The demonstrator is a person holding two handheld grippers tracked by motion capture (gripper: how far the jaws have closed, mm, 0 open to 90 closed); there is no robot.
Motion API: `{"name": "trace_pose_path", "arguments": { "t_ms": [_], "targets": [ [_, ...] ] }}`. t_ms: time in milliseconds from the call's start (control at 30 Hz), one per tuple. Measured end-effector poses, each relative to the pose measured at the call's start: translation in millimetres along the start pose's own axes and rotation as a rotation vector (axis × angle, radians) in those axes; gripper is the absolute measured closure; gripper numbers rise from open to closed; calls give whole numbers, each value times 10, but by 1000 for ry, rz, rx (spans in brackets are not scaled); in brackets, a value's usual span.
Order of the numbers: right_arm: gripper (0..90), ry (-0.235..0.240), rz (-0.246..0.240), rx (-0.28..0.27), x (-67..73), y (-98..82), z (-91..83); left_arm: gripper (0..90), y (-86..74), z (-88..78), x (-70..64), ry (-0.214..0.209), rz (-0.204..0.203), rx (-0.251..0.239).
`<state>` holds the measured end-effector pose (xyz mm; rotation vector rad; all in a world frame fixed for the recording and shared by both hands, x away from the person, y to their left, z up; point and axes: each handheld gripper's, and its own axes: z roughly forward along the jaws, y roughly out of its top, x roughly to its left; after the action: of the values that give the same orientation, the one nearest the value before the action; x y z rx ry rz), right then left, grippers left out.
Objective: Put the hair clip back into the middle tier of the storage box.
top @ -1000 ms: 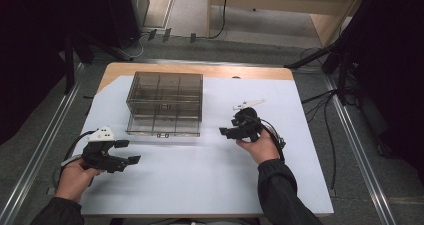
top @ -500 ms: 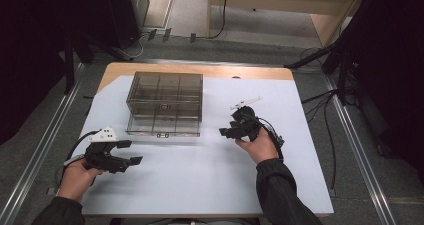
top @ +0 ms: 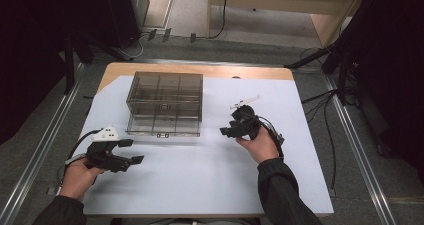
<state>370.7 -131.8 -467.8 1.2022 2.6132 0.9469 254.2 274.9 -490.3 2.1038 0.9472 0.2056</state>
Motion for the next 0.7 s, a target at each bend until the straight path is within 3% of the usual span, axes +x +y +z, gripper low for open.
{"name": "trace_pose_path", "arguments": {
  "t_ms": [267,700],
  "targets": [
    [524,-12,-3,10,-41,-25,-39,243,21,20,-27,2,15,9],
    [532,-21,8,4,-141,-1,-81,244,36,22,-36,-11,6,21]
  ]
}}
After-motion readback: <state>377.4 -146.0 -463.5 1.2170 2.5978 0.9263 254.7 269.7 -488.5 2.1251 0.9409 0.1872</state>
